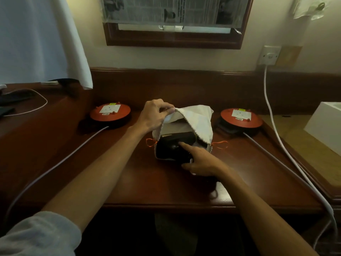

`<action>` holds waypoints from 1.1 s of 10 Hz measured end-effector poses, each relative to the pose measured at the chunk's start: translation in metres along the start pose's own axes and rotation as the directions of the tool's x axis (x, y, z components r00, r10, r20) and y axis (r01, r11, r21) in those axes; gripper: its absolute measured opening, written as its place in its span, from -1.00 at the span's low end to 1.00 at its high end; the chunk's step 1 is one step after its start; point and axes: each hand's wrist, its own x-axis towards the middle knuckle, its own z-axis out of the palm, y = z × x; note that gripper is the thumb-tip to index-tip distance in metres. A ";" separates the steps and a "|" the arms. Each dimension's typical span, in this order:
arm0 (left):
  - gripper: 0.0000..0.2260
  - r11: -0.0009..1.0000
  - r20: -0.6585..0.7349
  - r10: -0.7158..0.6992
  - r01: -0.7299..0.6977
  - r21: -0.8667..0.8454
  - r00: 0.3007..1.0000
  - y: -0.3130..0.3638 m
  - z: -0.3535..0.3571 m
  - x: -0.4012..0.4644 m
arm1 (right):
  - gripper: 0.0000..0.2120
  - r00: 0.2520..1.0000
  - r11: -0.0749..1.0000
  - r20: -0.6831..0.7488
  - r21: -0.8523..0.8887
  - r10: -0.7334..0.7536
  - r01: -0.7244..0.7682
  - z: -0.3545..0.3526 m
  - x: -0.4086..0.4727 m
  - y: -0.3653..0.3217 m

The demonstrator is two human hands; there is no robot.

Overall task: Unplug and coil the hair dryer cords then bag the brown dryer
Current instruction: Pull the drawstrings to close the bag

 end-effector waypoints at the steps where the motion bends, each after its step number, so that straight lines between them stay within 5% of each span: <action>1: -0.82 0.998 0.049 0.060 -0.061 0.015 0.997 0.003 0.000 -0.004 | -0.25 0.990 1.000 -0.142 0.021 -0.003 0.006 0.006 0.008 -0.005; 3: -0.80 0.992 0.092 0.112 -0.116 0.044 0.989 0.008 0.003 -0.005 | -0.31 0.958 0.988 -0.247 -0.005 0.148 -0.154 -0.002 0.063 -0.037; 5: -0.81 0.991 0.089 0.134 -0.133 -0.018 0.987 0.015 0.007 -0.011 | -0.63 0.924 0.944 -0.209 0.151 0.322 -0.295 -0.007 0.107 -0.050; 8: -0.84 0.997 0.023 0.023 -0.022 -0.077 0.999 0.008 0.008 -0.024 | -0.48 0.943 0.884 -0.220 0.448 0.249 -0.129 -0.002 0.090 -0.026; 10: -0.72 0.983 0.165 0.030 -0.059 0.175 0.986 0.007 0.046 -0.058 | -0.38 0.988 0.993 -0.098 0.040 0.118 -0.114 -0.002 0.013 0.021; 11: -0.59 0.932 0.187 0.081 -0.141 0.335 0.979 -0.001 0.074 -0.076 | -0.48 0.976 0.992 -0.187 0.089 0.107 -0.092 0.014 -0.015 0.040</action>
